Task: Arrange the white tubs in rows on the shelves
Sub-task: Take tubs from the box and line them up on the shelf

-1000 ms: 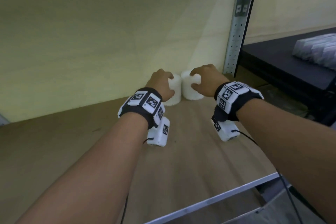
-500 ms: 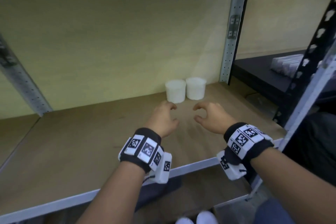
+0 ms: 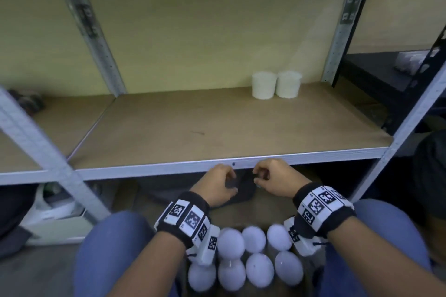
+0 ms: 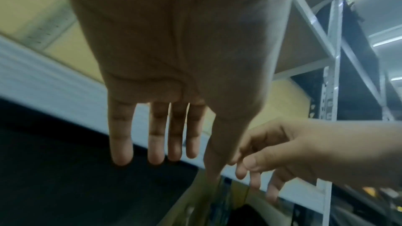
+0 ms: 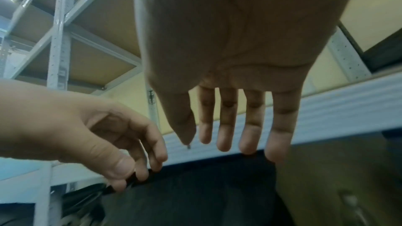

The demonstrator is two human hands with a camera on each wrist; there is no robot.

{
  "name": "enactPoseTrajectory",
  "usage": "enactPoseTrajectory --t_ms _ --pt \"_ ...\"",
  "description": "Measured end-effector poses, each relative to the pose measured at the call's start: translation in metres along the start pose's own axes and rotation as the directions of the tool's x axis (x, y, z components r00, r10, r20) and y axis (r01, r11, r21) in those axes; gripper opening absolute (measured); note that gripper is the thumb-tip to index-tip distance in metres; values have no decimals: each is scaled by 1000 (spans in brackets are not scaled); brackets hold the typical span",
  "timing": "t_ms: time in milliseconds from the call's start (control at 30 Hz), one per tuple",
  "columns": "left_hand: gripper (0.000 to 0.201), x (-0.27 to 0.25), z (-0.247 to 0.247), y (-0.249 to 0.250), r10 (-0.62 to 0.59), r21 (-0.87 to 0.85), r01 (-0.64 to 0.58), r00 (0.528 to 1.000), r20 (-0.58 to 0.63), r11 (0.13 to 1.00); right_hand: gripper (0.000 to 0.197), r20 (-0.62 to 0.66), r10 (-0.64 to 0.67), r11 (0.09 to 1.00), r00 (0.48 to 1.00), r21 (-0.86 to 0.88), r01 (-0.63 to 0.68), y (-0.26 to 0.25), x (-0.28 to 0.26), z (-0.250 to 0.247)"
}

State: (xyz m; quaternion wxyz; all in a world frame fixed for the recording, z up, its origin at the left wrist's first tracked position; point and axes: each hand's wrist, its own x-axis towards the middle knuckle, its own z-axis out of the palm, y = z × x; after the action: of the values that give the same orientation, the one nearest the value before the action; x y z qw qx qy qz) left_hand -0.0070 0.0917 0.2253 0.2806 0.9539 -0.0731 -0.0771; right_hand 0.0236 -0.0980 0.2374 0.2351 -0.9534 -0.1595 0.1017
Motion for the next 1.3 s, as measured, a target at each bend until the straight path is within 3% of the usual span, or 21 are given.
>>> enactPoseTrajectory --t_ms 267,433,533,667,833,1100,1300 --pt "53 -18 76 -80 -307 80 297 933 190 952 25 312 63 998 948 -16 -62 1 14 101" --pt "65 -22 122 -124 -430 134 409 870 240 902 49 422 121 988 898 -136 -69 15 22 170" --pt "88 -24 145 -142 -478 233 424 834 277 875 66 467 128 977 875 -212 -29 28 21 198" --pt "107 -28 169 -153 -511 290 432 800 315 854 85 476 146 965 867 -262 -19 42 22 225" --pt "106 -30 187 -158 -547 316 471 807 223 824 107 508 209 959 835 -275 -72 40 27 255" --pt "86 -25 181 -159 -578 289 513 784 227 809 98 442 235 945 866 -312 -97 33 27 276" --pt "95 -24 177 -150 -623 224 582 732 275 782 96 471 250 955 846 -266 -134 32 28 264"
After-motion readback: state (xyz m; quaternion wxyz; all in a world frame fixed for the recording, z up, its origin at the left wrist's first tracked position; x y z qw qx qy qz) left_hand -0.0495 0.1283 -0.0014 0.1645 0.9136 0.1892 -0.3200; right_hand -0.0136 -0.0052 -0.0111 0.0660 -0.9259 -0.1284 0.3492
